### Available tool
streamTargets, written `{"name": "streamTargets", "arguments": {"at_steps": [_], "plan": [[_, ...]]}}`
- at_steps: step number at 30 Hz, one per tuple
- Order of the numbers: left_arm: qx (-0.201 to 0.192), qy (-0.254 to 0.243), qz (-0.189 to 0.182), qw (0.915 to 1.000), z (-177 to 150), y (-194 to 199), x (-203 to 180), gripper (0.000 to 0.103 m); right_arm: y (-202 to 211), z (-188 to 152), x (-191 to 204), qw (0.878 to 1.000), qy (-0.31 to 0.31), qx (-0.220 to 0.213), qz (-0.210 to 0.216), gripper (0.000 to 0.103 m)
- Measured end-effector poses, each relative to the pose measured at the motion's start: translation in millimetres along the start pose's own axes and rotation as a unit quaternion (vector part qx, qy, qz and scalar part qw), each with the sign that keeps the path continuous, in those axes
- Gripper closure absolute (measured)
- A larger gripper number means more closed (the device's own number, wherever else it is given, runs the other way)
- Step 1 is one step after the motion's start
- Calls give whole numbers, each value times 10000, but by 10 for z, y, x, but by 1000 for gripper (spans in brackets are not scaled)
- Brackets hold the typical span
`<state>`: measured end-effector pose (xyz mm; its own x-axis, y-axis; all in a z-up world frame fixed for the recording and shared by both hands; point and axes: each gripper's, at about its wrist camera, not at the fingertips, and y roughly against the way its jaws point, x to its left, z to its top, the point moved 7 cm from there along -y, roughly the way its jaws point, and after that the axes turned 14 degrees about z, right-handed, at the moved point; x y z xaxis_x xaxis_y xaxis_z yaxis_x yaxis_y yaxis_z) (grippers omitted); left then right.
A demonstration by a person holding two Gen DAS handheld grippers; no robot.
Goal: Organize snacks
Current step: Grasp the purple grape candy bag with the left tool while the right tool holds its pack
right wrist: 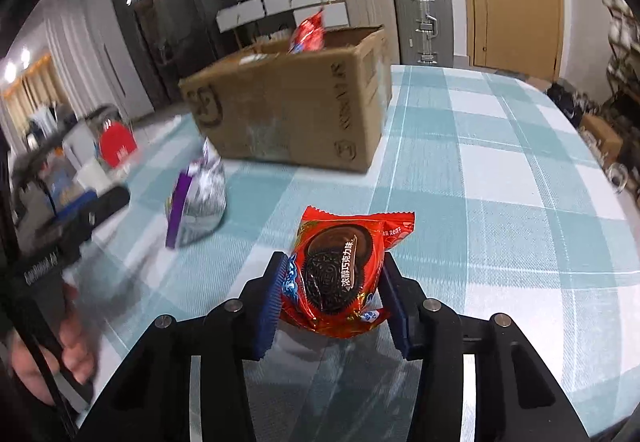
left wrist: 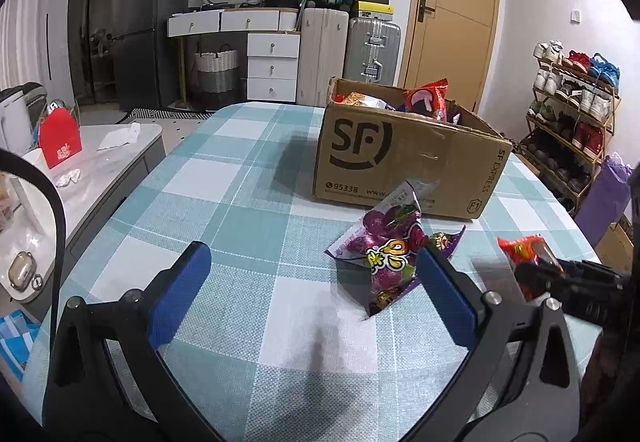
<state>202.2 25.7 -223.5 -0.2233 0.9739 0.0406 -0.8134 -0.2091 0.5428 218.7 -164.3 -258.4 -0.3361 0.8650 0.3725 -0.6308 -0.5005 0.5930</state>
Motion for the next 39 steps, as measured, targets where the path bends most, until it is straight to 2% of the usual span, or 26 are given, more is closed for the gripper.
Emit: {"name": "streamTargets", "arguments": {"at_steps": [8, 12, 17, 20, 23, 28, 32, 35, 39], "plan": [[-14, -182, 4, 9998, -7, 9, -90, 1, 122, 104, -93, 9987, -142, -422, 247, 57], [122, -155, -18, 9998, -22, -36, -90, 1, 184, 119, -169, 9969, -357, -602, 358, 57], [184, -100, 149, 9997, -29, -87, -38, 1, 242, 123, -260, 9934, -622, -780, 570, 57], [208, -307, 156, 9992, -39, -102, -116, 1, 296, 124, -292, 9906, -737, -915, 702, 57], [235, -621, 8, 9978, -54, -115, -238, 1, 328, 124, -312, 9887, -793, -1002, 787, 57], [-122, -892, -569, 9943, -38, 45, -400, 1, 356, 124, -288, 9871, -792, -1063, 898, 57], [240, -1256, -382, 9911, -101, -120, -543, 1, 359, 122, -288, 9862, -816, -1069, 963, 57], [530, -1195, -229, 9912, -121, -283, -548, 1, 369, 121, -286, 9855, -834, -1095, 989, 57], [814, -1032, -248, 9910, -108, -469, -547, 1, 371, 117, -282, 9851, -842, -1089, 1036, 57]]}}
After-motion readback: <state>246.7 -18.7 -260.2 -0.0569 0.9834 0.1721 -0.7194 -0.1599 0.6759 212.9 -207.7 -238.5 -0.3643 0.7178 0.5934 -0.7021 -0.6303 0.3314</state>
